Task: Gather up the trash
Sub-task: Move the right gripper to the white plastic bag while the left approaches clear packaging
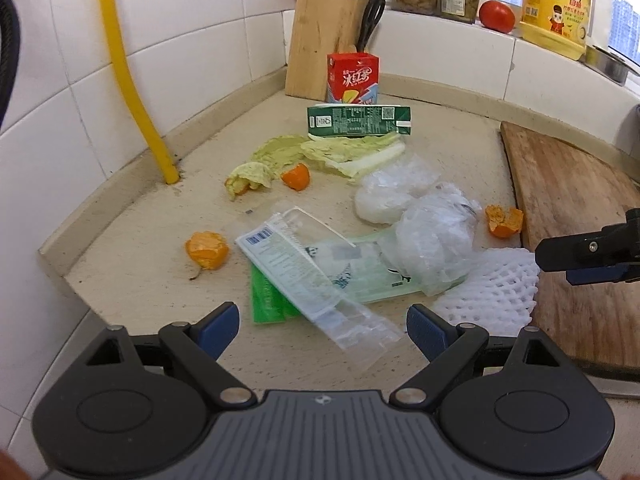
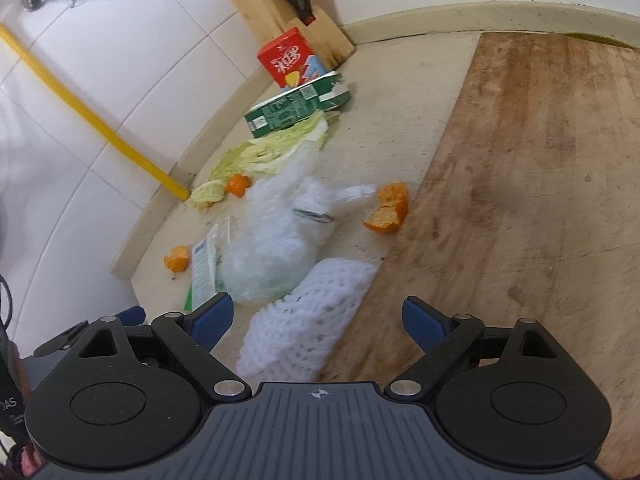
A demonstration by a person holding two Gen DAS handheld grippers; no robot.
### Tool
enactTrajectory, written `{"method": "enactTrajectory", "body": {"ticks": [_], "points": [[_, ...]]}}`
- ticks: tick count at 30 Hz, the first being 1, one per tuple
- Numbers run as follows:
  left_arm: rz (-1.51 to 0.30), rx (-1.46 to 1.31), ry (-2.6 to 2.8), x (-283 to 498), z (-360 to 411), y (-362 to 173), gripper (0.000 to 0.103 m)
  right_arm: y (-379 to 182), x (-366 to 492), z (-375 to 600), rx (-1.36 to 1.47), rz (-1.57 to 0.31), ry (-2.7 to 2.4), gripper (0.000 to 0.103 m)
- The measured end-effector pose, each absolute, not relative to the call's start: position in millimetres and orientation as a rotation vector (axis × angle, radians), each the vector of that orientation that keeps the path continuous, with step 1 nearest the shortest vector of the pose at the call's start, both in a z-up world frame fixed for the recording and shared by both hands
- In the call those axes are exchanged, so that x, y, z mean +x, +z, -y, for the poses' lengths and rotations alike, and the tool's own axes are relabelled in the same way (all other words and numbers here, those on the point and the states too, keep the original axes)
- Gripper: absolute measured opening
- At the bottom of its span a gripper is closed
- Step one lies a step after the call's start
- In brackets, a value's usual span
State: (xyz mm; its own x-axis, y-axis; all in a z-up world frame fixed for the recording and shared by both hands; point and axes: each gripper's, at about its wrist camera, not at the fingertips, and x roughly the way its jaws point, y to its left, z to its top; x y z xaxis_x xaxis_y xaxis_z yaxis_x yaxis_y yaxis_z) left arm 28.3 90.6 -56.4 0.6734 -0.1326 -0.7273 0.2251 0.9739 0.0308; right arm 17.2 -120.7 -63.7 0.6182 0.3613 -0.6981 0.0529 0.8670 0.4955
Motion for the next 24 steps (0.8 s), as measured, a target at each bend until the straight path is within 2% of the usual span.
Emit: {"method": "enactTrajectory", "body": {"ticks": [16, 24], "points": [[-0.840, 0.019, -0.200, 40.0, -83.2, -66.7, 0.090, -68.9, 26.1, 147.9, 0.494, -0.880, 0.245, 0.098], [-0.861, -0.038, -0.158, 50.1, -104.4, -69.9, 0.090, -68.4, 33.1, 142.3, 0.483, -0.882, 0.273, 0.100]]}}
